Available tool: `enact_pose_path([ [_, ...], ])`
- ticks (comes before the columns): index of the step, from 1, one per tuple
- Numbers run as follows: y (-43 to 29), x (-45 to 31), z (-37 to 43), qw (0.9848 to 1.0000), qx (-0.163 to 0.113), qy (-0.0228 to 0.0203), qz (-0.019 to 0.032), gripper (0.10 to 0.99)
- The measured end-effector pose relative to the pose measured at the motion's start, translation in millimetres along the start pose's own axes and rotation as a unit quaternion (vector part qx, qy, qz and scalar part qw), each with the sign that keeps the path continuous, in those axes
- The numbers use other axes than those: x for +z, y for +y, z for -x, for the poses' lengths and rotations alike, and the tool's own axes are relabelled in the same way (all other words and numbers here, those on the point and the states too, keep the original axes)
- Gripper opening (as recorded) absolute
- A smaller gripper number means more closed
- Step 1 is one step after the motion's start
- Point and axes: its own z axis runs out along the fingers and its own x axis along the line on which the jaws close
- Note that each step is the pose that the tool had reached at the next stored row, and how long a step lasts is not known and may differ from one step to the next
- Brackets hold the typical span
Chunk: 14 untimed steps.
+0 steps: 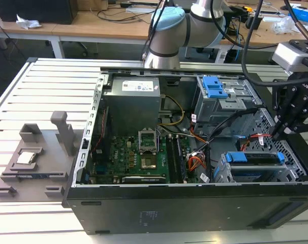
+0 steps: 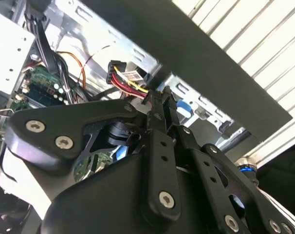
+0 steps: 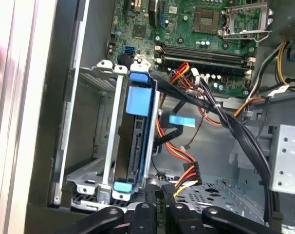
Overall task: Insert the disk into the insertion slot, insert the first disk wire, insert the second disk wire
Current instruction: 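Insert the first disk wire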
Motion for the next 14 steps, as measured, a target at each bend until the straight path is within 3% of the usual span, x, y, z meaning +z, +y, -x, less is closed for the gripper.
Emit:
enact_pose_path([
  [6,16.5,4.1,-20.4,1.0000,0.000,-0.0001,0.0000,0.169],
  [9,23.7,7.0,-20.3,1.0000,0.001,-0.0001,0.0000,0.169],
  [14,23.9,12.5,-19.8,0.9992,0.039,-0.0017,0.0029,0.169],
])
